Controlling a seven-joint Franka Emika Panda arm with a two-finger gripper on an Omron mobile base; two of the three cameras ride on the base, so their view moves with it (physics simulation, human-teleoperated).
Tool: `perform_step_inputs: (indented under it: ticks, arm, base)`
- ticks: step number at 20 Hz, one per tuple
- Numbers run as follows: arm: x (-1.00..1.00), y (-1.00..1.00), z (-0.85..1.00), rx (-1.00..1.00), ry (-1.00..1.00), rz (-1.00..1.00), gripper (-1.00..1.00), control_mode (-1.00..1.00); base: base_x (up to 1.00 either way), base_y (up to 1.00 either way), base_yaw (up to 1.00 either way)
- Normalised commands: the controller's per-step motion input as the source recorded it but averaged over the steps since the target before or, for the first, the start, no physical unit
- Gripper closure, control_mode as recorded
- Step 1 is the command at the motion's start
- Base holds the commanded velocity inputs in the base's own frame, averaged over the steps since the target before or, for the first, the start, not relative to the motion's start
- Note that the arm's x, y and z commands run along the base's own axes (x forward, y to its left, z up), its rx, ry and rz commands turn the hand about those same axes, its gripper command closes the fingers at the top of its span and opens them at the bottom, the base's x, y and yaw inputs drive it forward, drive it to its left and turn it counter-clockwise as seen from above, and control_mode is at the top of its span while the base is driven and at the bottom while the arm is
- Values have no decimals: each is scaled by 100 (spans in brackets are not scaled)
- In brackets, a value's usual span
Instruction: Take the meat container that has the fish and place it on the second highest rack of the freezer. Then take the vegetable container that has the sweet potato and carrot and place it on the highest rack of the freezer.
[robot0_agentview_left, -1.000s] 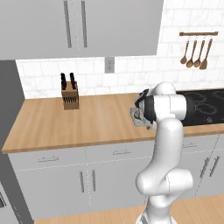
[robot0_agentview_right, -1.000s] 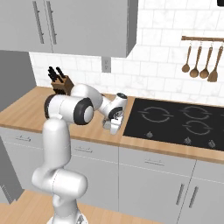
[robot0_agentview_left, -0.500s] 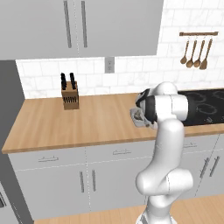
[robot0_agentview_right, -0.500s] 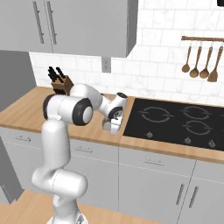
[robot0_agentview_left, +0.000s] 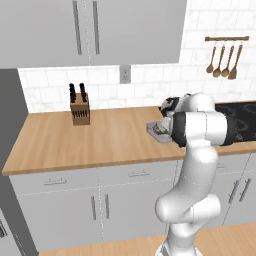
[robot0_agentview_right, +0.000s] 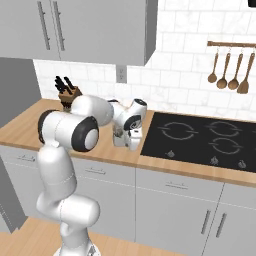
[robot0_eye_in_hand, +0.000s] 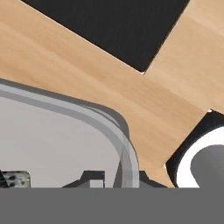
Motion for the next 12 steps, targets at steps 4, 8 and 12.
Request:
perform_step_inputs:
  ticks: [4, 8, 12]
  arm:
    - [-72, 0, 70, 10, -9, 19, 100, -100]
    - [-72, 0, 75, 4, -4, 34, 100, -100]
    - [-72, 1, 61, 0, -6, 50, 100, -100]
  base:
    - [0, 0, 0]
    - [0, 0, 0]
    - [0, 0, 0]
